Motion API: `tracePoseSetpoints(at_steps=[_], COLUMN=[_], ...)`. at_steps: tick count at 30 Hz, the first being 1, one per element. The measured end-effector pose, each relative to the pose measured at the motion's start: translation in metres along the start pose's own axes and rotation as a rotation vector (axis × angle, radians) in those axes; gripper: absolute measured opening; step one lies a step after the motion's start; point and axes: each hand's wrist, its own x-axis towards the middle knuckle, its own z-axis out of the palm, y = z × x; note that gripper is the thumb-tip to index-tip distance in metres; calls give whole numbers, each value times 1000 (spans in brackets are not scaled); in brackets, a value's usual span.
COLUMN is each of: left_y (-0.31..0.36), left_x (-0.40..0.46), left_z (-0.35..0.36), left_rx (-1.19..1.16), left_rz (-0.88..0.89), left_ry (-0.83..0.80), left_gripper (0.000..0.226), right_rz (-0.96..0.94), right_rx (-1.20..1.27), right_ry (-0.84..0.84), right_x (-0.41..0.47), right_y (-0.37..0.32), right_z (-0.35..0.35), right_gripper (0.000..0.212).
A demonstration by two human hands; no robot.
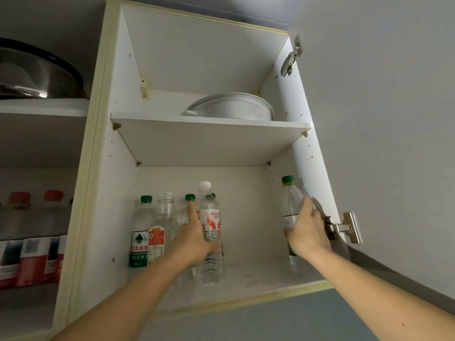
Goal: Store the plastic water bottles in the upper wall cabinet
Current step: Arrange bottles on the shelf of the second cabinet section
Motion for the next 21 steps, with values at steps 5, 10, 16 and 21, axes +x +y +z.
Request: tracePoseSetpoints(at_steps=[5, 10, 16, 21], left_y=[-4, -1, 10, 18], left_x=[1, 15, 45, 74], left_z=[0, 17, 46, 65], left_rx=[-28, -77, -74, -60], left_rz=[38, 34, 15, -85], left_ry=[-16, -64, -177, -263], left_gripper=[126, 124, 130, 126], right_rz=[-26, -78, -67, -88], right_rx=[46, 157, 158, 140], right_ry=[-41, -252, -419, -452], right_x=[11, 18, 38, 47], right_y=[-1, -4, -1, 2], right_z=[9, 17, 16, 24], right_gripper=[94, 98, 88, 81])
